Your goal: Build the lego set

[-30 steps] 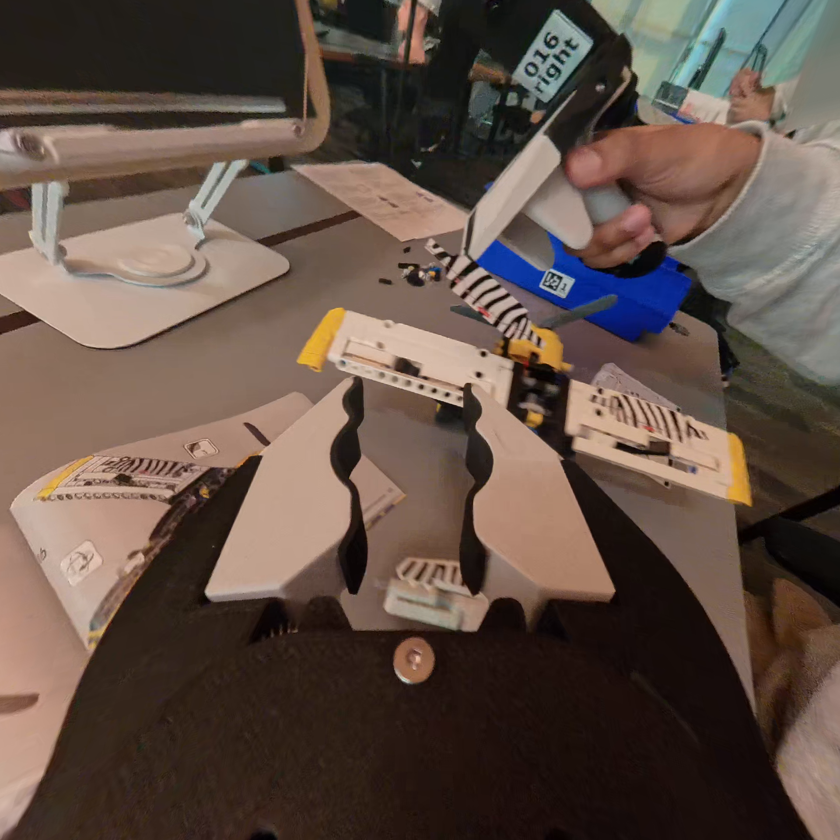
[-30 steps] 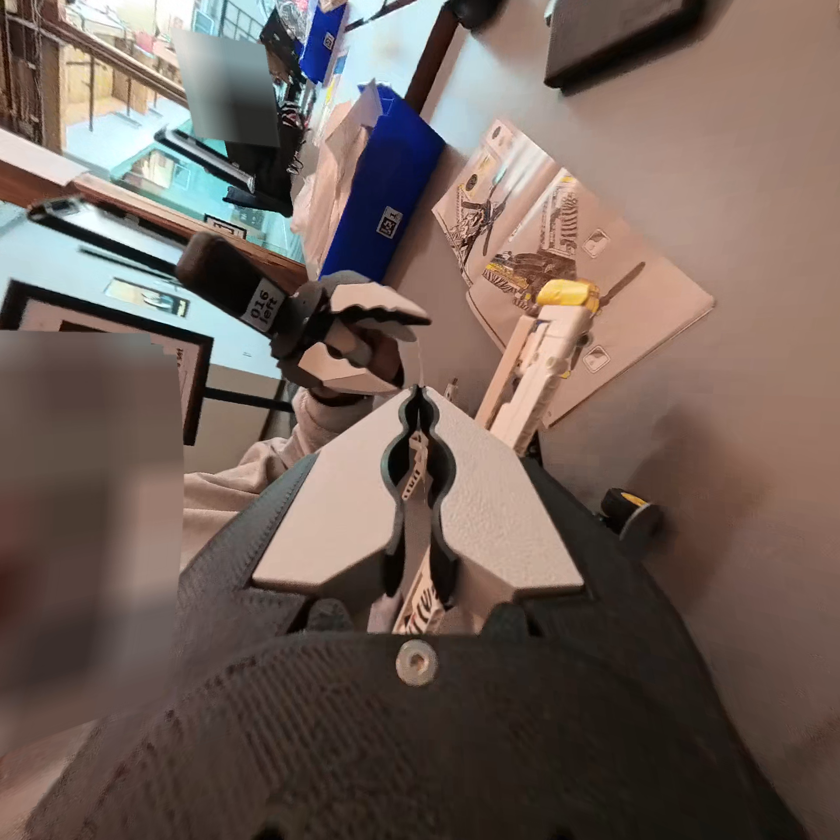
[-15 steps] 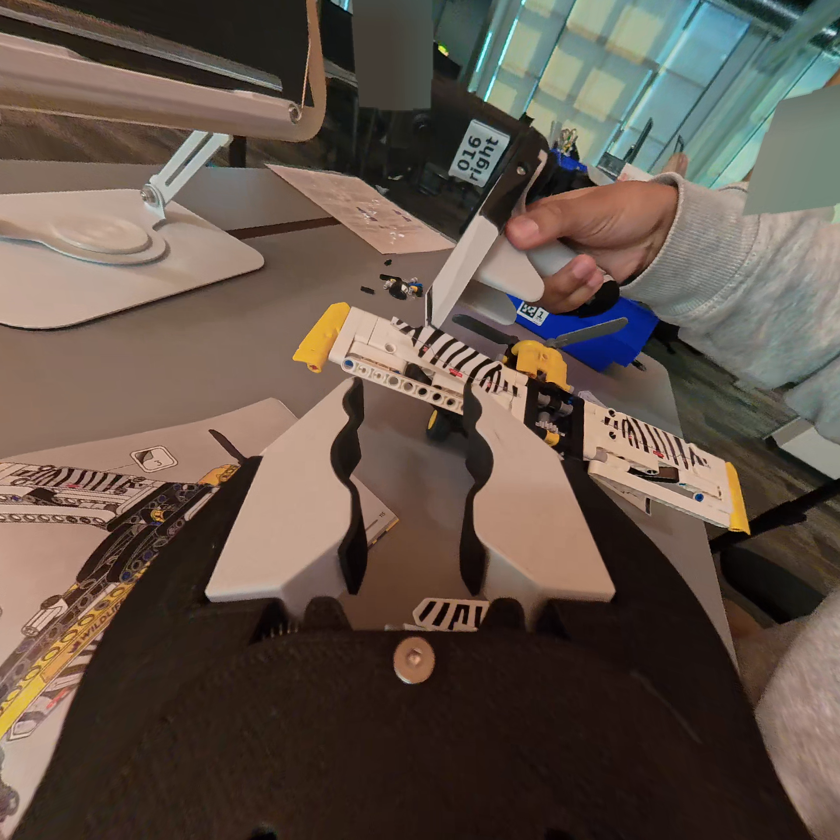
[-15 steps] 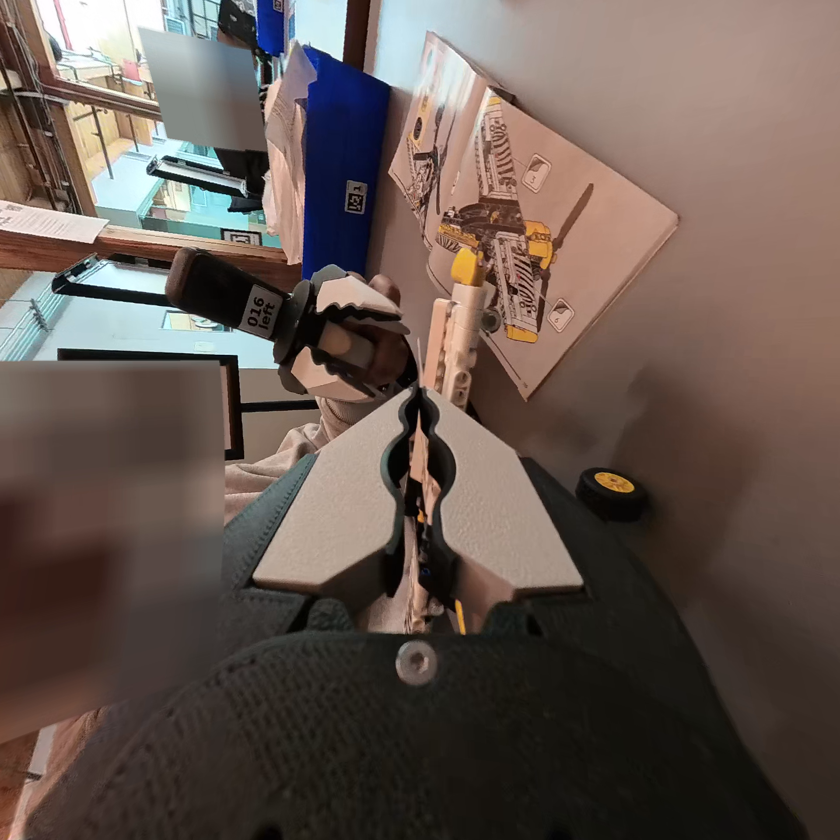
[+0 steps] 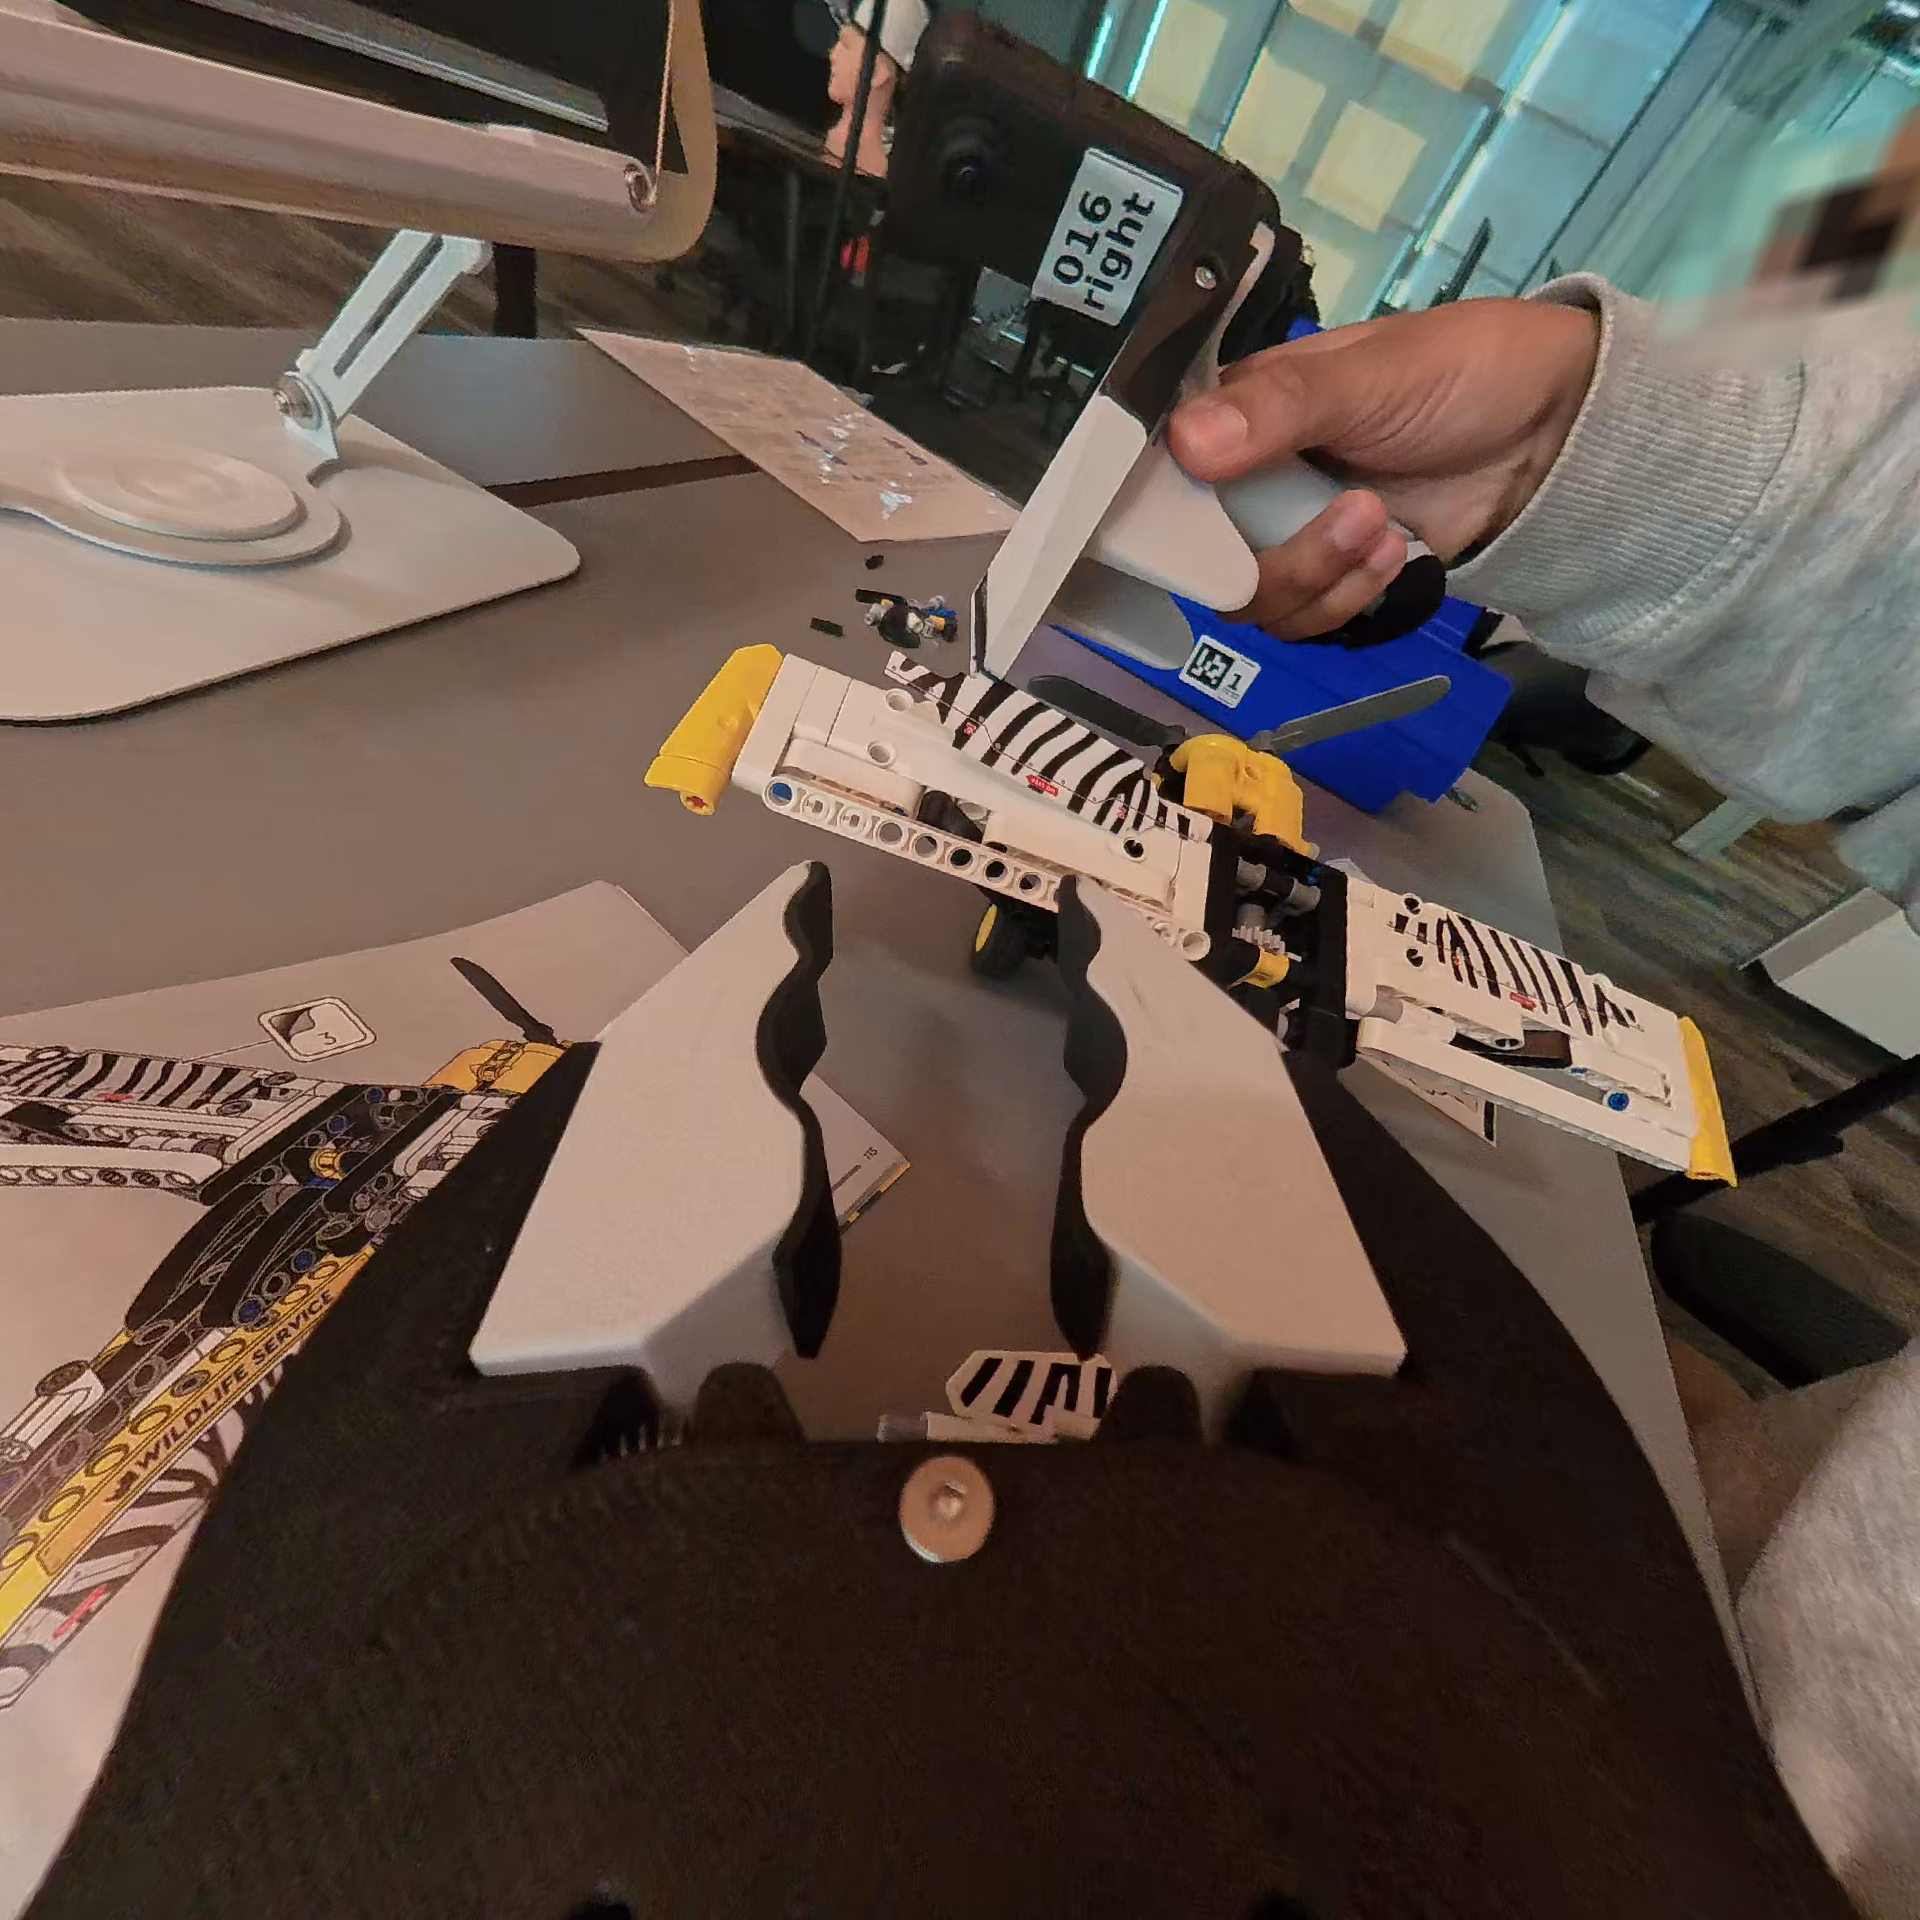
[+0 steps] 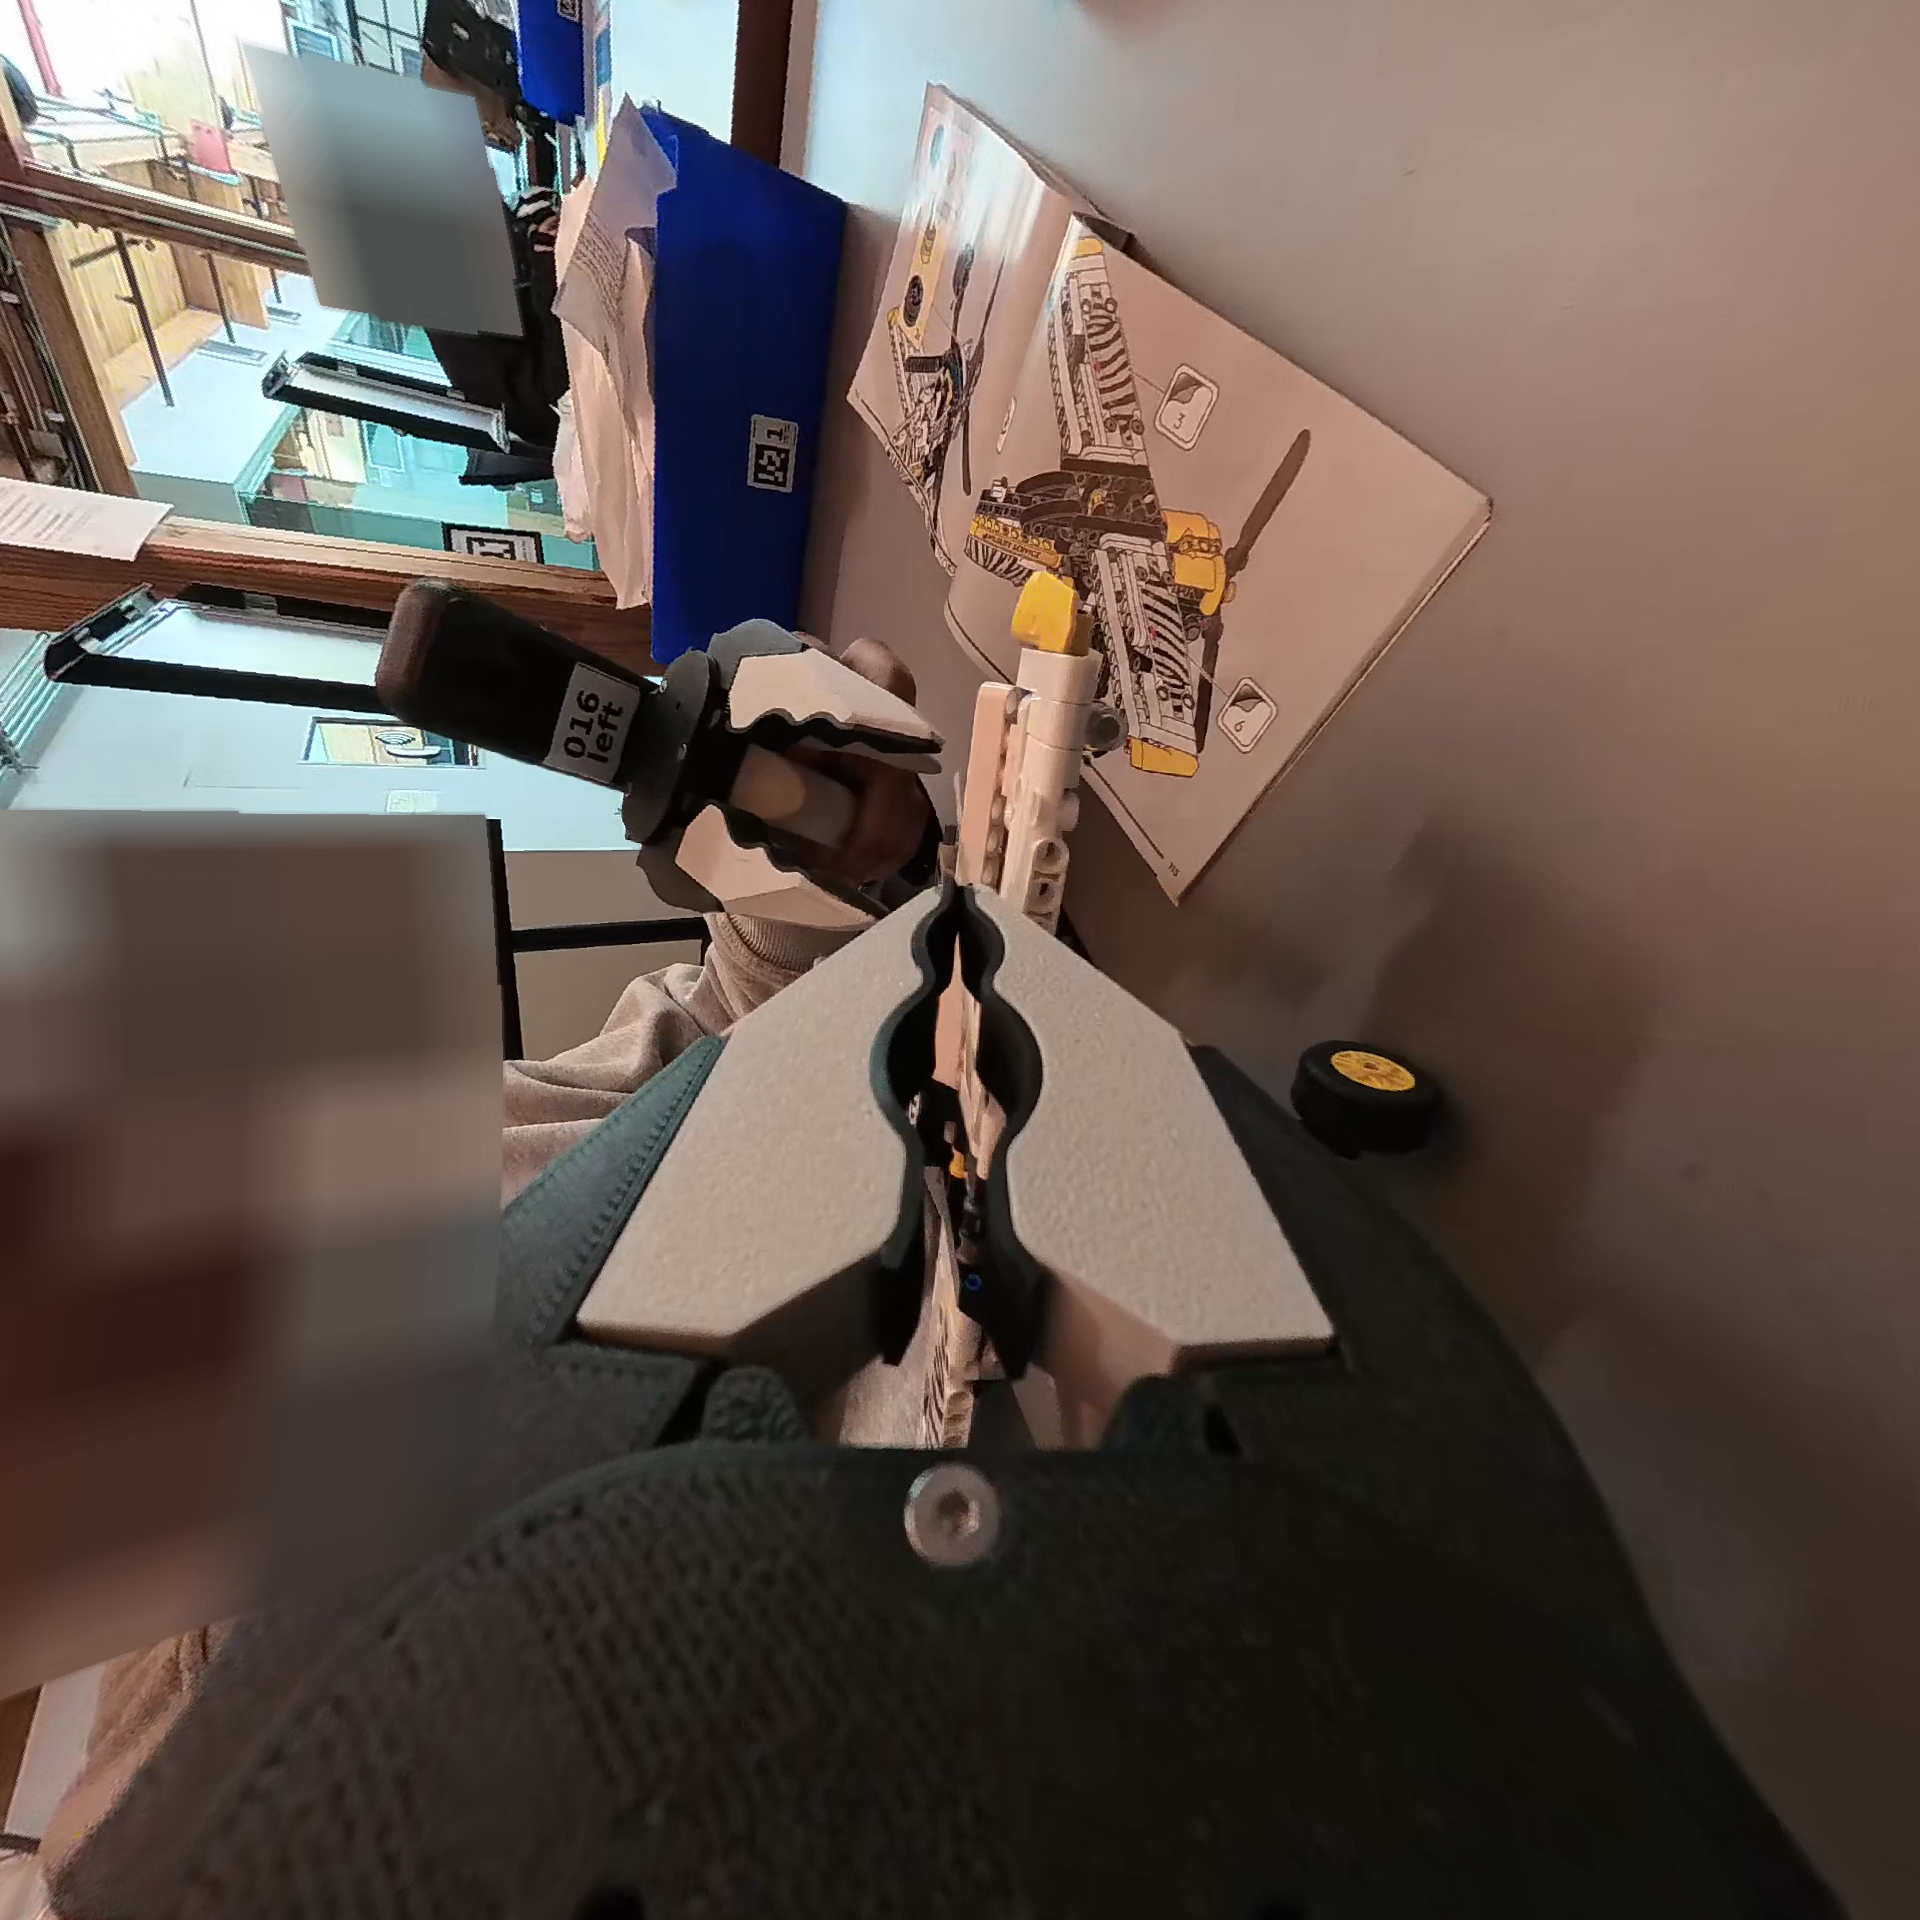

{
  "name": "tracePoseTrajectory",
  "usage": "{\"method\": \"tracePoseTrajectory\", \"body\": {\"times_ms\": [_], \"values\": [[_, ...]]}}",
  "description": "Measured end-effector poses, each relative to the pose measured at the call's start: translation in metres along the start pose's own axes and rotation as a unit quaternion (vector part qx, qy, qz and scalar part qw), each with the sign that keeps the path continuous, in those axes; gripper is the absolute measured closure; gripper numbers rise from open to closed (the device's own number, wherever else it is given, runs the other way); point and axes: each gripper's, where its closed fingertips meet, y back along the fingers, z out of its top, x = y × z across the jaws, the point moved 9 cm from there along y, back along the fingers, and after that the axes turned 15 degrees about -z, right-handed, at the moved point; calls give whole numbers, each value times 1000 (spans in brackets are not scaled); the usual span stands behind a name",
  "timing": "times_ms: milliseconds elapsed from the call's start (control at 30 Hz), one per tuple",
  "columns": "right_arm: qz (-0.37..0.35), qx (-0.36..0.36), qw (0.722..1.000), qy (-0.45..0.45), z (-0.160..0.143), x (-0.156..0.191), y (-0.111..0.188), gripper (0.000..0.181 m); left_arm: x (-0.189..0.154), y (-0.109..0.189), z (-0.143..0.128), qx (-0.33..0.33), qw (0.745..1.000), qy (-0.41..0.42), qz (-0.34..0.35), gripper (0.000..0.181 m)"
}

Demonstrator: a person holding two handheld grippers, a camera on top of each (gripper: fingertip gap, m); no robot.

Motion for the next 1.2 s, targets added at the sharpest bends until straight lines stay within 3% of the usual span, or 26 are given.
{"method": "tracePoseTrajectory", "body": {"times_ms": [567,1200], "values": [[10,12,1000,0,4,-5,-4,181,-1,0,1,4,1000,-7,2,141],[52,22,998,25,-2,11,-8,181,0,-7,-7,16,1000,-9,-3,141]]}}
